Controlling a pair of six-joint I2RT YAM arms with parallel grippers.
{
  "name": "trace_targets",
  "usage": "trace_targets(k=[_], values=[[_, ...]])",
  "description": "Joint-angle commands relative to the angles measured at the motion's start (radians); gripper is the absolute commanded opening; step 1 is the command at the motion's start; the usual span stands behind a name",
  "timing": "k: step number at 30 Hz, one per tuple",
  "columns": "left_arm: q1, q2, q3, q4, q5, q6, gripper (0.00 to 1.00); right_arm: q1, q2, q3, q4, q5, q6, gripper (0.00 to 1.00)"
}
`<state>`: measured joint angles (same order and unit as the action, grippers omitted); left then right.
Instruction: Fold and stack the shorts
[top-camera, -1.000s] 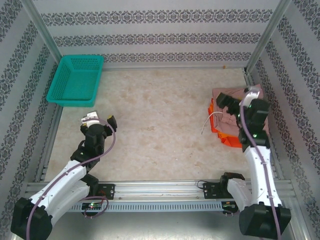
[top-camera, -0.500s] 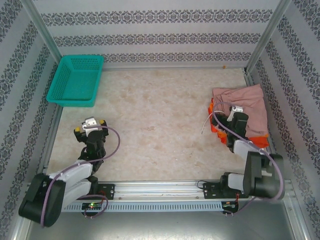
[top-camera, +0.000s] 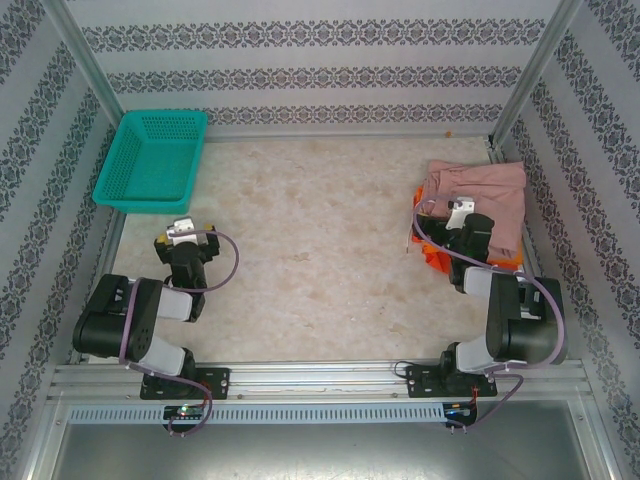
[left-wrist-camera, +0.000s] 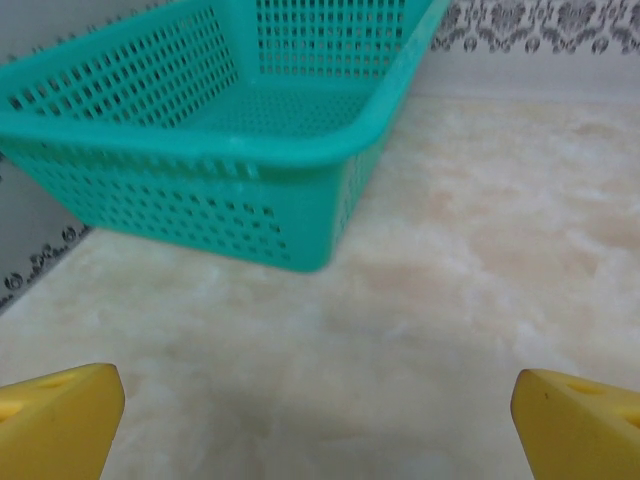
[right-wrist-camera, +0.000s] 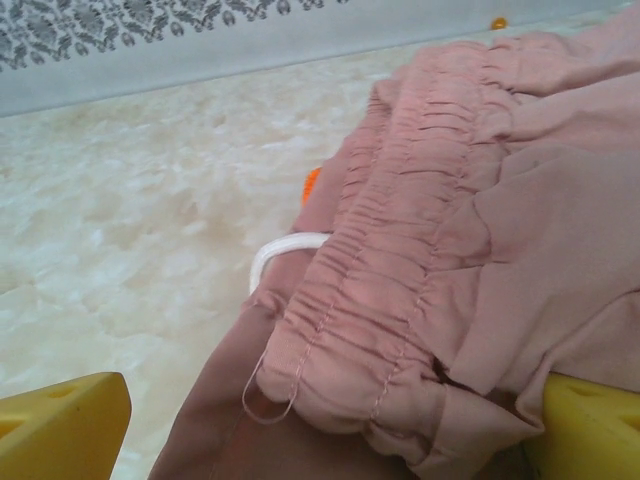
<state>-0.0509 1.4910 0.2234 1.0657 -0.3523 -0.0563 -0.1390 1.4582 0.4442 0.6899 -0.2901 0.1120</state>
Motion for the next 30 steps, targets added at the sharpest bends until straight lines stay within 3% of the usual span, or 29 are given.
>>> trace_targets(k=[1,4,8,10,11,12,14,16,23,28,30], values=[[0.034,-0.010,0.048,-0.011,0.108,-0.022,1.00,0.022,0.019,0.015,0.052,-0.075,-0.052,0.98],[0.053,-0.012,0.113,-0.151,0.157,-0.029,1.00,0.024,0.017,0.013,0.052,-0.072,-0.055,0.98],[0.053,0.041,0.086,-0.072,0.236,-0.003,1.00,0.026,0.011,-0.006,0.094,-0.070,-0.055,0.98],[0.053,0.127,0.058,0.135,0.232,0.021,1.00,0.025,0.013,-0.007,0.094,-0.068,-0.056,0.98],[0.054,0.064,0.069,-0.002,0.227,-0.003,1.00,0.026,0.012,-0.006,0.094,-0.069,-0.055,0.98],[0.054,0.059,0.074,-0.034,0.225,-0.008,1.00,0.027,0.011,-0.006,0.093,-0.067,-0.056,0.98],[0.054,0.117,0.066,0.097,0.230,0.014,1.00,0.029,0.015,0.001,0.084,-0.063,-0.056,0.98],[0.054,0.066,0.099,-0.060,0.213,-0.011,1.00,0.034,0.015,0.005,0.078,-0.052,-0.060,0.98],[0.053,0.088,0.119,-0.052,0.226,0.008,1.00,0.039,0.014,0.003,0.076,-0.041,-0.062,0.98],[0.051,0.091,0.100,-0.015,0.218,0.005,1.00,0.073,0.022,-0.080,0.206,0.061,-0.078,0.98],[0.051,0.092,0.099,-0.008,0.217,0.006,1.00,0.066,0.095,-0.119,0.379,0.069,-0.040,0.98]])
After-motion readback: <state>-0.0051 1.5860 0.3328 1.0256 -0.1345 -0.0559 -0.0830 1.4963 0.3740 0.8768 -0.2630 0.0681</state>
